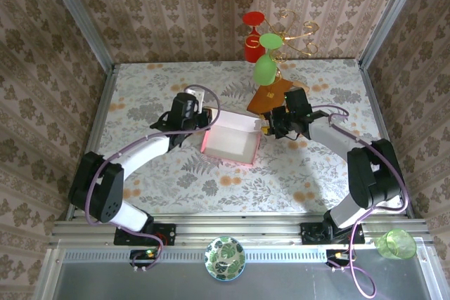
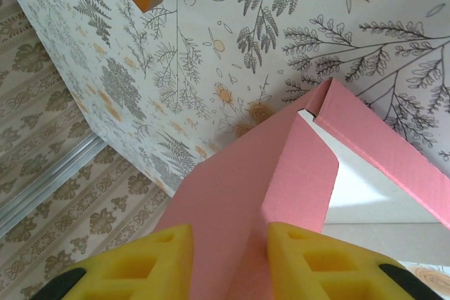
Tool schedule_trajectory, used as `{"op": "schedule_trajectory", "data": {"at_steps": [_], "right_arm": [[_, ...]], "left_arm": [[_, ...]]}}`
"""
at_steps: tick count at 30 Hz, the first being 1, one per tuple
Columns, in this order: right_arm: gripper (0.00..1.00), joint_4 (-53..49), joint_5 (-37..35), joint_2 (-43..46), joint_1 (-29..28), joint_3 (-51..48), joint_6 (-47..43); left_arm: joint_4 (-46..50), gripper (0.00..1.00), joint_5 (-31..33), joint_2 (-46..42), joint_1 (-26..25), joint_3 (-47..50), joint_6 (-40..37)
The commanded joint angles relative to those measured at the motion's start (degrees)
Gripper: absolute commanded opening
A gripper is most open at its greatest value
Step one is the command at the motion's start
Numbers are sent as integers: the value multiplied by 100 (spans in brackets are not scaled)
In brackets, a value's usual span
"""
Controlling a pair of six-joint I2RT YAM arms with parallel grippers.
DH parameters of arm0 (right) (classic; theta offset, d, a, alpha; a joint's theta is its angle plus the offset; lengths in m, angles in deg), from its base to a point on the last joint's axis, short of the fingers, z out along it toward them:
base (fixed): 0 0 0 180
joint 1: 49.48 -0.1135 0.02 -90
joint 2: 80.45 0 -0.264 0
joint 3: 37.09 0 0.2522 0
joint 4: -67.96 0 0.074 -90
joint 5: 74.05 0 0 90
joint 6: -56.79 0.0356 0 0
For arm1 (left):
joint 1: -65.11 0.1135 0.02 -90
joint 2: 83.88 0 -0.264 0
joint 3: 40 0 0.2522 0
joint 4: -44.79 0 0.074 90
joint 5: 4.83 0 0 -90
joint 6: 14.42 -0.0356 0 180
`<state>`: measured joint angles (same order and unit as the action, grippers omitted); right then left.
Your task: Fold the paper box
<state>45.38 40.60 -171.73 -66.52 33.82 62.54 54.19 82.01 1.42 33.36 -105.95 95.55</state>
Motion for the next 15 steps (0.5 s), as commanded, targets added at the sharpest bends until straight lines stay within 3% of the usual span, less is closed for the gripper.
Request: {"op": "schedule_trajectory", "data": {"at_steps": [1, 15], "right_arm": [[33, 433, 188, -182, -45, 113, -82], [31, 882, 191, -108, -170, -423, -303]], "left_arm": [[-774, 0, -317, -9, -7, 267, 212], [-2882, 0, 212, -622, -283, 1999, 316]]}}
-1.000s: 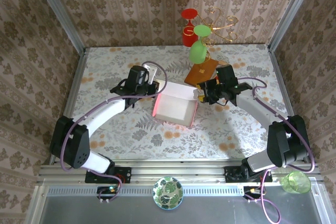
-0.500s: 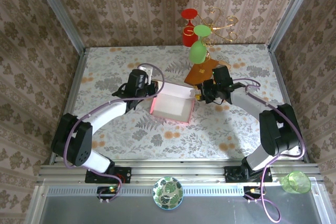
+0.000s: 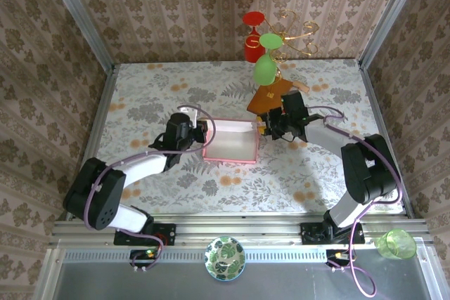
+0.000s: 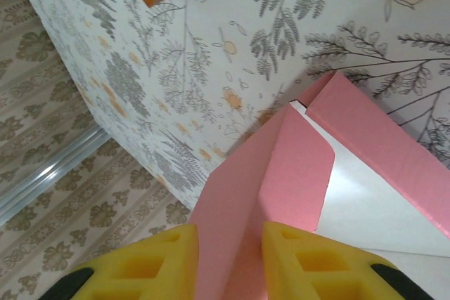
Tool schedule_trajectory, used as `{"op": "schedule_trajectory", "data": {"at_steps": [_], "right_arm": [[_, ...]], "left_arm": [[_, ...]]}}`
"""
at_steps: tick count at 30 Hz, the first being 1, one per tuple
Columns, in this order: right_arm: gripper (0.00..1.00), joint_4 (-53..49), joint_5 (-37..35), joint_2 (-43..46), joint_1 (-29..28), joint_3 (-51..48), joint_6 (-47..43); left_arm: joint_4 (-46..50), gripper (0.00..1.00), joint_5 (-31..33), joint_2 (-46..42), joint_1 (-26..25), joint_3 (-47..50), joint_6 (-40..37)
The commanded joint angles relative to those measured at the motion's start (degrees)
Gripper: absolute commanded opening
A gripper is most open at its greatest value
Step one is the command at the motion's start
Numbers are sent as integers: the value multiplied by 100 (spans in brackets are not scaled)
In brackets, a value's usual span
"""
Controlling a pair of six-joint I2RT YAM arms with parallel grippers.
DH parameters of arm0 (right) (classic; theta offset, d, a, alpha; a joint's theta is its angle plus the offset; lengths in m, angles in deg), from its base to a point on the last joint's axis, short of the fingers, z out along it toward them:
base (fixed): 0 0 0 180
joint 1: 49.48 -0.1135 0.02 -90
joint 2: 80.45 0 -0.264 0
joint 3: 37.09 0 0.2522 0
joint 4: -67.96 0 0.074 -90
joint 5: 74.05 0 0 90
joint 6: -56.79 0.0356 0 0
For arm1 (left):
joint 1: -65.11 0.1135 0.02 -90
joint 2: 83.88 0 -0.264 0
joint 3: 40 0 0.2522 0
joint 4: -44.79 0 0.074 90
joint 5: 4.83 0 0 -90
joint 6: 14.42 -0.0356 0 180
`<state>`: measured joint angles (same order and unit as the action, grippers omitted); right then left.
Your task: Fold the paper box
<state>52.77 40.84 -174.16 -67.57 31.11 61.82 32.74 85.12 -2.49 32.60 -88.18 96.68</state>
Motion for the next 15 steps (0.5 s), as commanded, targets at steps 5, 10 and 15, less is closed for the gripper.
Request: {"op": "schedule_trajectory", "data": {"at_steps": [5, 10, 15], "right_arm": [[30, 461, 183, 170, -68, -422, -534], [30, 739, 181, 187, -71, -607, -791], [29, 763, 210, 161, -65, -671, -1131]], "left_arm": [[-1429, 0, 165, -262, -443, 798, 276], [-2213, 0, 424, -96, -604, 1312, 336], [-2635, 1, 585, 71, -736, 1631, 384]]}}
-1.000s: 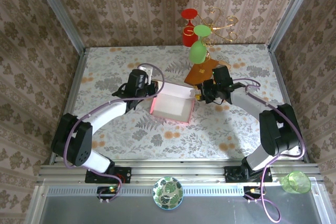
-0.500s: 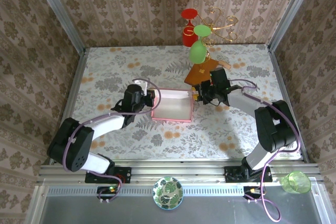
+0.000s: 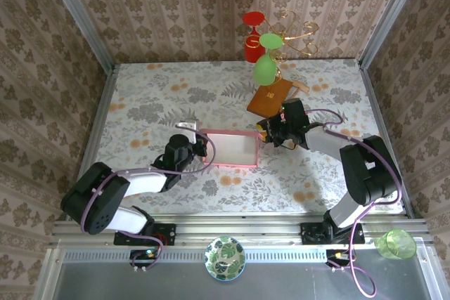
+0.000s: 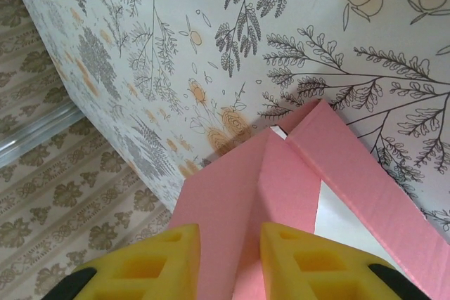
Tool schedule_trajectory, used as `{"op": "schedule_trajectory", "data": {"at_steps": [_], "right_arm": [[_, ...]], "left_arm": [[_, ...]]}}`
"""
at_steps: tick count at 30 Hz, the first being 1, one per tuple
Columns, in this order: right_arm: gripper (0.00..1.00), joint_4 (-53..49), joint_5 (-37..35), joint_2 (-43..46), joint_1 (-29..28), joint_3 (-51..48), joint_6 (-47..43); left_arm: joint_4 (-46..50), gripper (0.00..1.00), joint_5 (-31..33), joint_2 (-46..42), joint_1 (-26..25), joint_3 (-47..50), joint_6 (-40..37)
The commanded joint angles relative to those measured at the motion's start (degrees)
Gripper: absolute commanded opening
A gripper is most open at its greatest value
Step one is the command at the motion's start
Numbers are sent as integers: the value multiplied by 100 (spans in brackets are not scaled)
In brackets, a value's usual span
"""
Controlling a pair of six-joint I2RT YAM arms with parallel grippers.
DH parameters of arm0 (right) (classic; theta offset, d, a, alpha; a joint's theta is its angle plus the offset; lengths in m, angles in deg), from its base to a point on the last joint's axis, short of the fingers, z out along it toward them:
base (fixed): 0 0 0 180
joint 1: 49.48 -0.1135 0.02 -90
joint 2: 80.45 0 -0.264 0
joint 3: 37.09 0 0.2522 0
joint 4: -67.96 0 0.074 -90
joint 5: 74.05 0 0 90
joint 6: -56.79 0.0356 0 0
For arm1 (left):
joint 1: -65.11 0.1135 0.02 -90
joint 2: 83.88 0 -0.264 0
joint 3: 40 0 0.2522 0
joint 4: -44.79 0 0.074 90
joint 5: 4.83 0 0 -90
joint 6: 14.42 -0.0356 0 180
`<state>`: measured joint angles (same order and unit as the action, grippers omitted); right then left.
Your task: Fold the paper box
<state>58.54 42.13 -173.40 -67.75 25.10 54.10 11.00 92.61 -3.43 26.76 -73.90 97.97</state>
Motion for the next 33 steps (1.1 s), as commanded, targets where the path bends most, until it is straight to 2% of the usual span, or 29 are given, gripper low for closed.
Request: {"op": "schedule_trajectory", "data": {"at_steps": [1, 9, 22, 28, 33], "right_arm": [[29, 154, 81, 86, -48, -74, -445], [27, -112, 126, 27, -54, -105, -1112], [23, -403, 73, -192, -46, -103, -1762], [21, -618, -7, -223, -59, -70, -2092], [20, -687, -33, -260, -80, -63, -2201]], "left_arm": [[-533, 2, -149, 217, -186, 243, 271], [-955, 4, 185, 575, -491, 568, 484], [-667, 12, 187, 583, -599, 871, 1153], [-155, 23, -202, 350, -597, 890, 1682], [1025, 33, -353, -512, -595, 812, 1974]]}}
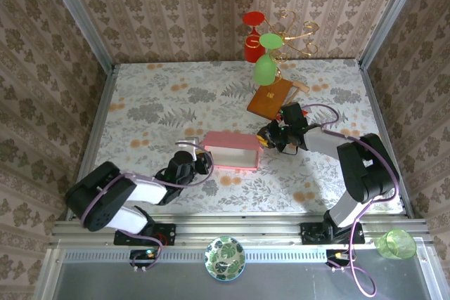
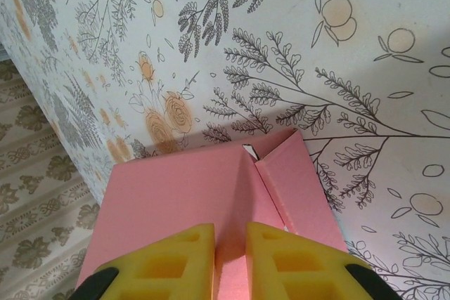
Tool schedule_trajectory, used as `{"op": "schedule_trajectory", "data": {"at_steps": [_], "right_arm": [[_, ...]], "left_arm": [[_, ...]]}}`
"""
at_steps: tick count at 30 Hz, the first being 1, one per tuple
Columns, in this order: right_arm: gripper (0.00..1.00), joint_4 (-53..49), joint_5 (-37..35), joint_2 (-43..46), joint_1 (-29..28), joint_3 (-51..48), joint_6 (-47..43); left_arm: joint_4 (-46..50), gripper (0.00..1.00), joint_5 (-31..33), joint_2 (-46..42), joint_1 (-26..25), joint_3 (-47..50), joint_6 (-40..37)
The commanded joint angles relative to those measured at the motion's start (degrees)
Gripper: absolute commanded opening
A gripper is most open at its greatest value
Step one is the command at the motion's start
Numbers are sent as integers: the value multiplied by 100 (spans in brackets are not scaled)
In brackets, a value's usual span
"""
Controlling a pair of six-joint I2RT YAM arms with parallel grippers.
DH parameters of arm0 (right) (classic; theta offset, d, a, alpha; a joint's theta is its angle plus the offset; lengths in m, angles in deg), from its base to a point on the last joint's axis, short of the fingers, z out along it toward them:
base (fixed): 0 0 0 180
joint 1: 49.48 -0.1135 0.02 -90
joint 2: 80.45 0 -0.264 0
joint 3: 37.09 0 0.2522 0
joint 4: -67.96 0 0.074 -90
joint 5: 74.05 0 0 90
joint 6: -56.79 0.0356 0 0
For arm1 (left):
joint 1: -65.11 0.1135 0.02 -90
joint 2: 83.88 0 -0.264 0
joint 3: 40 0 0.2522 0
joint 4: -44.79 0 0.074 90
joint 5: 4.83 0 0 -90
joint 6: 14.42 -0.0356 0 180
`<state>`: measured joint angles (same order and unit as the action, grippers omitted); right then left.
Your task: Fold the paper box
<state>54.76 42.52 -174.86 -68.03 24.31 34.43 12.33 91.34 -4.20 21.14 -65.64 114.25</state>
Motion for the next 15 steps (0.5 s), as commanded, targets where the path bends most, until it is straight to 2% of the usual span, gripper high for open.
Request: {"op": "schedule_trajectory", "data": {"at_steps": [1, 9, 15], "right_arm": [[20, -318, -80, -117, -59, 24, -251], [18, -445, -220, -79, -139, 113, -351], [17, -499, -284, -130, -232, 228, -397]], "left_arm": [[1179, 35, -213, -651, -38, -29, 394], [3861, 48, -72, -3183, -16, 2, 1081], [6155, 49, 7, -4930, 13, -287, 1652]]}}
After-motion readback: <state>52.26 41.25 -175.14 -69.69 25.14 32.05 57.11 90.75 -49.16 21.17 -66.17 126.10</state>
